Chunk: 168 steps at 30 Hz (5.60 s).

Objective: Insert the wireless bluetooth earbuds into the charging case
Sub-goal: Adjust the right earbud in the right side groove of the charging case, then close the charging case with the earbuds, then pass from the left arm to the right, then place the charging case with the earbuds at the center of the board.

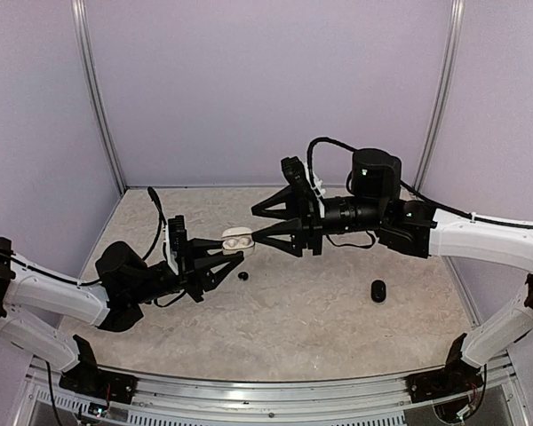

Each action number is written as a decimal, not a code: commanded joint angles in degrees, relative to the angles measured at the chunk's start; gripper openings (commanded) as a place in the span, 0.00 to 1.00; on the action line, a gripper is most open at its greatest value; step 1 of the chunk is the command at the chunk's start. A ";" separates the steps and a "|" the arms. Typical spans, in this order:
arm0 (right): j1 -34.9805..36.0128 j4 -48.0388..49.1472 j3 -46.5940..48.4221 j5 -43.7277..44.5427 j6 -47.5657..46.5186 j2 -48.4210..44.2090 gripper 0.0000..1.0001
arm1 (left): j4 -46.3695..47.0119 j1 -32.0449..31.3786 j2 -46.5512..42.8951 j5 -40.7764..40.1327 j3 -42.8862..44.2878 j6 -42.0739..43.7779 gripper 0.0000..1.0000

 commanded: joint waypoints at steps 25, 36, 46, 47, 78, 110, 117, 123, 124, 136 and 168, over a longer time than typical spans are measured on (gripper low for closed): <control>-0.32 -5.51 1.94 -8.60 -3.20 4.26 0.46 | 0.03 1.67 -0.66 -0.22 0.24 -3.32 0.06; 0.04 -3.29 -2.75 5.23 -9.34 -1.69 0.50 | -5.61 2.06 -1.33 -1.18 2.11 -5.38 0.07; -0.23 -2.68 -5.46 15.92 -19.62 -6.03 0.73 | -11.52 3.52 -4.25 2.19 3.34 -11.75 0.08; -0.22 -1.76 -5.83 17.25 -19.48 -6.02 0.79 | -12.35 3.53 -4.59 2.66 3.78 -12.51 0.08; 8.69 8.26 -8.33 37.26 -41.81 3.66 0.66 | -27.97 3.24 -1.21 -0.29 11.85 -24.63 0.00; -4.28 -3.34 -5.60 38.41 -16.35 6.04 0.30 | -32.14 5.27 -8.18 -16.43 9.65 -19.68 0.99; -15.19 -13.35 0.81 35.16 -2.62 14.90 0.32 | -32.83 6.76 -10.22 -24.84 8.46 -20.84 0.99; -18.70 -17.50 7.33 25.73 -7.93 24.30 0.34 | -34.15 6.93 -8.49 -25.65 9.50 -20.50 0.99; -18.66 -18.27 8.53 24.06 -10.10 25.72 0.34 | -34.18 6.93 -8.48 -26.00 9.46 -20.50 0.99; -19.67 -33.56 32.29 15.16 -29.41 45.85 0.31 | -35.43 7.16 -9.61 -23.87 8.16 -18.27 0.99; -21.02 -41.06 39.92 14.04 -41.95 55.42 0.57 | -36.49 7.73 -11.16 -22.02 7.23 -20.20 0.99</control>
